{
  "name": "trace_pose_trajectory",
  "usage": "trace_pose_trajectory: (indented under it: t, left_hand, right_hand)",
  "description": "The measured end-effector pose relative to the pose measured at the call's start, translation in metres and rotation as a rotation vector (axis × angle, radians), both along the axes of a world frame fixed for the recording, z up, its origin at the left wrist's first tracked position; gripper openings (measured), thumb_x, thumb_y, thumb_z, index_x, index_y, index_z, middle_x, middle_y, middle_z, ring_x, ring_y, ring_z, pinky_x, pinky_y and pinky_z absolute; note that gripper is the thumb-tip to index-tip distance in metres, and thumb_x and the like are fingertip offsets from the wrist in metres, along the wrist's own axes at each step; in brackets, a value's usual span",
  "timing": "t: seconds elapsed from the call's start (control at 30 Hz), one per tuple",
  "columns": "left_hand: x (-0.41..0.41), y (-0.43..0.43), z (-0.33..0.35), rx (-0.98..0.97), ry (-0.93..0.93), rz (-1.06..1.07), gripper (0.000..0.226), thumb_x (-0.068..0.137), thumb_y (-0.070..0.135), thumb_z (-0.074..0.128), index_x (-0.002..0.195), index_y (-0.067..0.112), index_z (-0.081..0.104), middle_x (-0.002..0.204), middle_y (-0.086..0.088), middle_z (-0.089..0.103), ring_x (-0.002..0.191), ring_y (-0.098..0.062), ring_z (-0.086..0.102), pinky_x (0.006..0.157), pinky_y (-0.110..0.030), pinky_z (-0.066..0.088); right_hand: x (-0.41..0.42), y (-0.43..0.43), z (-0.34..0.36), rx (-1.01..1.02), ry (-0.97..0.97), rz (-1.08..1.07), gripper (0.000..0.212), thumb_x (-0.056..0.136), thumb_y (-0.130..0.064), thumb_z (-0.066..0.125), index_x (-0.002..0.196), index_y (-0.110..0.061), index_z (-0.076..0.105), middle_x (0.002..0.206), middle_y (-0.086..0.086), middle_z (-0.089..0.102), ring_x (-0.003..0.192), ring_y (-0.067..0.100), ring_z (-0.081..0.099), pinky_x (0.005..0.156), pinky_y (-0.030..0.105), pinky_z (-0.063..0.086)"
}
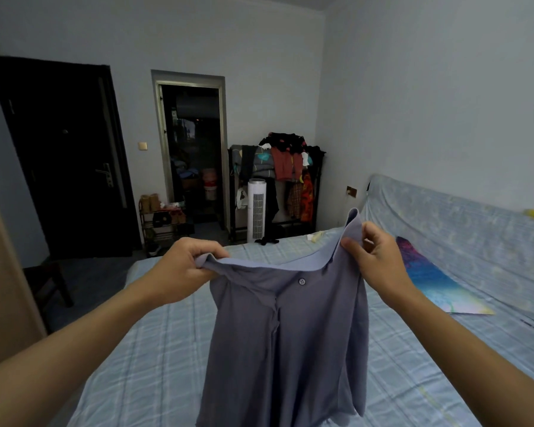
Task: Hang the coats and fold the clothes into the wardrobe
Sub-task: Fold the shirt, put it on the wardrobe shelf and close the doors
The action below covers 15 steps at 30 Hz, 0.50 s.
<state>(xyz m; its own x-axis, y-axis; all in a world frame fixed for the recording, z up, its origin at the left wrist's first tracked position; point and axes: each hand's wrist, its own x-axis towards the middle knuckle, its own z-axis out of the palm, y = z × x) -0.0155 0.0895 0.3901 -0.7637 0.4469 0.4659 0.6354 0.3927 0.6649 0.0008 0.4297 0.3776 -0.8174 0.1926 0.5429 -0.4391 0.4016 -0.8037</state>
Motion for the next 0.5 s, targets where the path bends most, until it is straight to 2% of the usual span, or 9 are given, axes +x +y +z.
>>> trace_pose_trajectory:
  t: [0.07, 0.17, 0.23, 0.3, 0.33, 0.43, 0.5]
  left_hand:
    - [-0.003, -0.001, -0.001, 0.041, -0.12, -0.049, 0.017, 0.087, -0.008, 0.066, 0.086, 0.005, 0.076, 0.083, -0.01, 0.073, 0.08, -0.025, 0.069, 0.071, -0.033, 0.056]
    - [-0.005, 0.001, -0.004, 0.186, -0.212, -0.062, 0.005, 0.085, -0.006, 0.068, 0.083, -0.004, 0.073, 0.083, -0.022, 0.069, 0.077, -0.022, 0.065, 0.067, -0.026, 0.054]
    - [-0.007, 0.001, -0.005, 0.301, -0.252, -0.064, 0.015, 0.082, 0.004, 0.07, 0.087, -0.01, 0.068, 0.089, -0.028, 0.066, 0.081, -0.027, 0.065, 0.07, -0.029, 0.055]
    - [-0.008, 0.0, -0.003, 0.348, -0.308, -0.121, 0.023, 0.08, 0.013, 0.07, 0.089, -0.008, 0.067, 0.094, -0.026, 0.067, 0.087, -0.029, 0.067, 0.077, -0.032, 0.056]
    - [-0.008, -0.001, -0.001, 0.366, -0.344, -0.167, 0.02, 0.08, 0.013, 0.069, 0.09, -0.004, 0.069, 0.094, -0.022, 0.068, 0.089, -0.028, 0.068, 0.078, -0.031, 0.057]
    - [-0.008, -0.004, 0.006, 0.438, -0.468, -0.284, 0.007, 0.086, 0.009, 0.065, 0.091, 0.01, 0.069, 0.094, -0.008, 0.067, 0.087, -0.019, 0.066, 0.074, -0.027, 0.055]
    - [-0.01, -0.003, 0.01, 0.44, -0.518, -0.316, 0.006, 0.089, 0.015, 0.067, 0.094, 0.013, 0.065, 0.093, -0.005, 0.063, 0.085, -0.016, 0.064, 0.072, -0.026, 0.054]
  right_hand:
    - [0.0, 0.001, 0.0, -0.015, -0.018, 0.032, 0.005, 0.094, -0.011, 0.062, 0.098, -0.013, 0.064, 0.092, 0.004, 0.071, 0.086, 0.018, 0.068, 0.075, 0.036, 0.056]
    - [0.0, 0.002, -0.001, -0.071, -0.052, 0.071, 0.009, 0.096, -0.011, 0.06, 0.104, -0.008, 0.063, 0.096, 0.009, 0.072, 0.092, 0.025, 0.068, 0.08, 0.038, 0.057]
    - [0.0, 0.004, -0.002, -0.123, -0.08, 0.106, 0.01, 0.096, -0.013, 0.06, 0.105, -0.008, 0.063, 0.094, 0.008, 0.073, 0.09, 0.025, 0.069, 0.076, 0.034, 0.058]
    - [0.002, 0.007, -0.001, -0.157, -0.093, 0.147, 0.009, 0.097, -0.014, 0.059, 0.104, -0.01, 0.064, 0.092, 0.007, 0.073, 0.087, 0.024, 0.069, 0.074, 0.032, 0.057]
    - [0.003, 0.009, -0.001, -0.164, -0.097, 0.169, 0.01, 0.097, -0.015, 0.059, 0.104, -0.011, 0.064, 0.094, 0.009, 0.073, 0.089, 0.026, 0.07, 0.076, 0.035, 0.058]
    - [0.004, 0.015, 0.001, -0.181, -0.102, 0.223, 0.014, 0.098, -0.019, 0.057, 0.109, -0.012, 0.064, 0.104, 0.019, 0.071, 0.101, 0.04, 0.066, 0.088, 0.051, 0.055]
    - [0.004, 0.017, 0.004, -0.196, -0.105, 0.235, 0.016, 0.098, -0.023, 0.057, 0.108, -0.013, 0.064, 0.105, 0.021, 0.07, 0.103, 0.042, 0.065, 0.09, 0.055, 0.053]
